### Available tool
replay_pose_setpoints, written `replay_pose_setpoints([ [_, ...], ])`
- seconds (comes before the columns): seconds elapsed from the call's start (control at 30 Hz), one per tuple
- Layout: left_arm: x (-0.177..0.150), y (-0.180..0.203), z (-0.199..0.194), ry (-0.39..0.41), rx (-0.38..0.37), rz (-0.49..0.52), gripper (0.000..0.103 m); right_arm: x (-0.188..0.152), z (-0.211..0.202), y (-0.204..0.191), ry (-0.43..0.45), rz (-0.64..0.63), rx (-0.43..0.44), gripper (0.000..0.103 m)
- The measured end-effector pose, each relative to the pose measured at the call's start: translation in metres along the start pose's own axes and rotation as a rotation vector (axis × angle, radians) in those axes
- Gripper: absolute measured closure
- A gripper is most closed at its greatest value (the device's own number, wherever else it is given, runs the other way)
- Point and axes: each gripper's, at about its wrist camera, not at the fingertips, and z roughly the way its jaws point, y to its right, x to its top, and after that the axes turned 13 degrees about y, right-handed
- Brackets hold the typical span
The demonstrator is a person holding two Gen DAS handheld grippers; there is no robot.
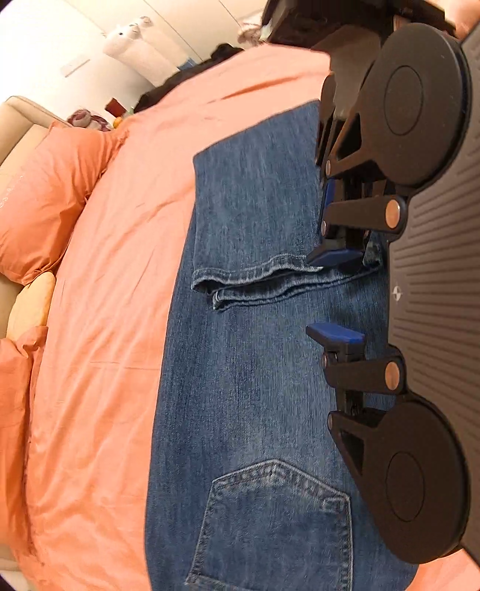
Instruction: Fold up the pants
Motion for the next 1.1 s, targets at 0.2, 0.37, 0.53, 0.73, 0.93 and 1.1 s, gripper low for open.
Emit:
replay_pose_setpoints([
  [0.2, -0.003, 0.001, -0.006, 0.000, 0.002, 0.054, 0.063, 0.001, -0.004, -0.001, 0.019, -0.009, -0.006, 0.098],
  [0.37, -0.007, 0.000, 0.003, -0.015, -0.033, 0.045, 0.063, 0.008, -0.032, -0.012, 0.005, -0.030, 0.066, 0.098],
  [0.53, -0.007, -0.003, 0.016, -0.038, -0.033, 0.000, 0.063, -0.008, 0.005, -0.004, -0.039, 0.027, 0.026, 0.098],
  [0.73, 0.003, 0.007, 0.026, -0.028, -0.029, 0.046, 0.050, -0.008, -0.004, -0.001, -0.004, 0.015, 0.042, 0.073],
  [0.93, 0.006, 0.014, 0.053, -0.010, -0.017, 0.068, 0.041, 0.005, -0.035, 0.019, 0.074, -0.084, -0.098, 0.072],
  [1.1, 0.005, 0.013, 0.079, -0.007, -0.017, 0.065, 0.041, 0.007, -0.054, 0.060, 0.093, -0.066, -0.198, 0.071],
])
